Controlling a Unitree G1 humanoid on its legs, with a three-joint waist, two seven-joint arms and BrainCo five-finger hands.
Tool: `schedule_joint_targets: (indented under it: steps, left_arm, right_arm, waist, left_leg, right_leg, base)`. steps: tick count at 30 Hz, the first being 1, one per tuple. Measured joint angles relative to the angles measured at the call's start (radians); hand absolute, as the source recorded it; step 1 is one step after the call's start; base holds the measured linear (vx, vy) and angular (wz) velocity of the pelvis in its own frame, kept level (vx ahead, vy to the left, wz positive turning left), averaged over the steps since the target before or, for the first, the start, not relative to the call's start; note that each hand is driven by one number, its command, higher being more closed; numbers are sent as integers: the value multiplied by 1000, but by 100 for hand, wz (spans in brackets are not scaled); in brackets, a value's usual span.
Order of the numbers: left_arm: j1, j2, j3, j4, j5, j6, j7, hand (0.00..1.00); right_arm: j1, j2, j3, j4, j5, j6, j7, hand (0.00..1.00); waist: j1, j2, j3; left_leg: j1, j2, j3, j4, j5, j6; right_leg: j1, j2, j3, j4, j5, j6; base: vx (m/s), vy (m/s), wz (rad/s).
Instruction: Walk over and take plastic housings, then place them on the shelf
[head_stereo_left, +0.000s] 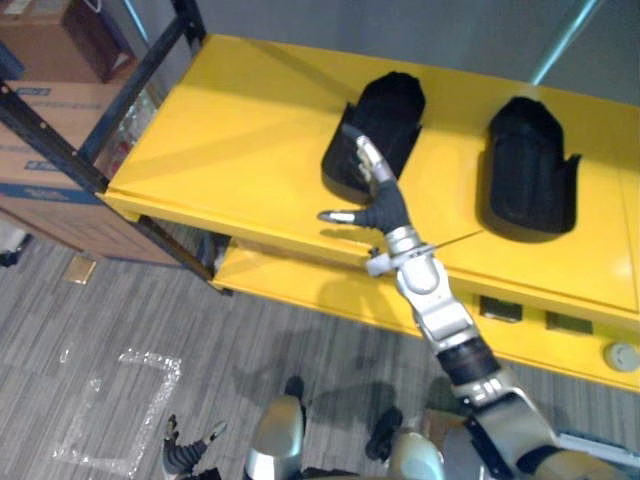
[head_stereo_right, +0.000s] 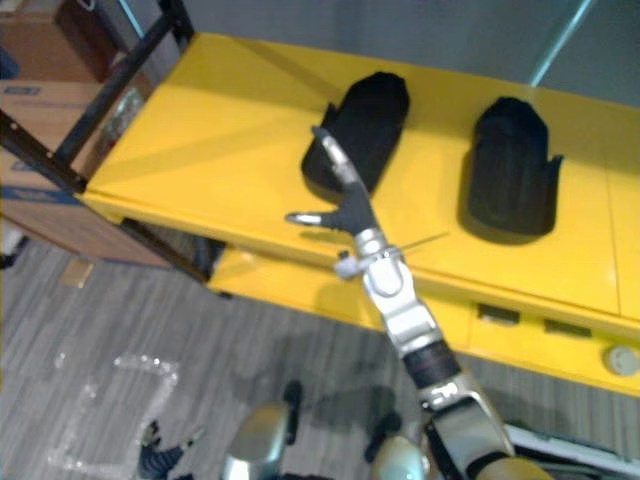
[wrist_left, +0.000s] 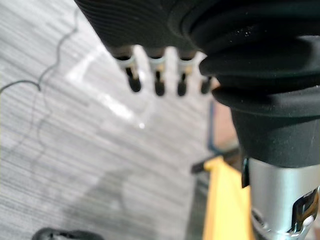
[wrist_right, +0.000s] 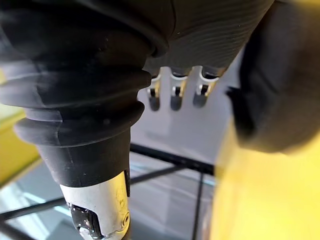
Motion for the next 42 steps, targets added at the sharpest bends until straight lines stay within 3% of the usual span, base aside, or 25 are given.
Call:
schedule_joint_targets:
  steps: [6, 10, 11, 14, 18, 26, 30, 34, 37, 39, 42]
  left_arm:
    - [0, -1, 5, 3, -1, -1, 10, 0]
    - [0, -2, 5, 22, -15, -2, 11, 0]
    - [0, -2, 5, 23, -25, -2, 11, 0]
    - [0, 4, 4, 41, -28, -6, 10, 0]
    - [0, 27, 2, 41, -27, -3, 10, 0]
    - [0, 66, 0, 39, -28, 17, 9, 0]
    - [-2, 74, -3, 32, -28, 32, 8, 0]
    - [-2, 75, -30, 22, -30, 56, 3, 0]
    - [-4, 73, -39, 11, -30, 60, -6, 0]
    - [-9, 74, -38, 1, -30, 61, -10, 0]
    - [-12, 74, -37, -2, -29, 70, -12, 0]
  right_arm:
    - [10, -38, 8, -191, 46, -42, 82, 0]
    - [-31, -50, 52, -202, 62, -9, 147, 0]
    - [-49, -56, 71, -184, 42, 1, 148, 0]
    - [-153, -70, 149, -30, -171, 32, 142, 0]
    - [-268, -137, 245, 151, -423, 45, 99, 0]
    - [-463, -225, 386, 344, -565, 119, 52, 0]
    - [-531, -261, 396, 420, -655, 169, -15, 0]
    - [-586, -284, 396, 430, -660, 175, -3, 0]
    - [-613, -290, 407, 440, -654, 184, 88, 0]
    - [-625, -297, 441, 468, -629, 200, 198, 0]
    - [-625, -315, 465, 479, -580, 200, 268, 0]
  waist:
    - [3, -13, -7]
    - [4, -27, -15]
    - [5, -31, -17]
    - [10, -48, -27]
    - [47, -68, -39]
    - [80, -83, -47]
    - [90, -88, -46]
    - [95, -88, -46]
    - [100, -88, -46]
    - [106, -89, -46]
    - [113, -95, -42]
  left_leg:
    - [8, 6, 6, 3, -6, -2]
    - [18, 7, 14, 0, -6, -2]
    - [22, 7, 13, -2, -6, -2]
    - [21, 14, 11, -3, -6, -2]
    - [10, 19, -3, 1, -6, -3]
    - [-4, 16, -20, 0, -5, -4]
    - [-9, 14, -30, 3, -3, -6]
    - [-12, 15, -32, 3, -2, -7]
    - [-11, 17, -32, 3, -1, -8]
    - [-8, 20, -31, 2, -1, -9]
    - [-4, 22, -29, 1, 0, -10]
  right_leg:
    - [16, 15, 1, -39, 17, 4]
    - [33, 17, -1, -55, 21, 7]
    - [42, 20, -2, -65, 25, 8]
    - [52, 33, -5, -87, 36, 5]
    - [62, 49, -20, -107, 46, 2]
    - [71, 50, -38, -124, 50, 2]
    - [71, 50, -54, -130, 51, 3]
    - [68, 50, -58, -131, 51, 3]
    - [68, 52, -58, -130, 49, 0]
    - [69, 52, -58, -126, 47, -3]
    - [69, 53, -57, -120, 44, -6]
  base:
    - [49, 13, -1]
    - [15, 1, 0]
    - [0, 0, 0]
    - [-16, -3, 2]
    - [-27, -17, 8]
    - [-12, 4, 6]
    - [28, 3, 8]
    - [4, 1, 1]
    - [0, 0, 0]
    - [0, 0, 0]
    - [-31, 1, -3]
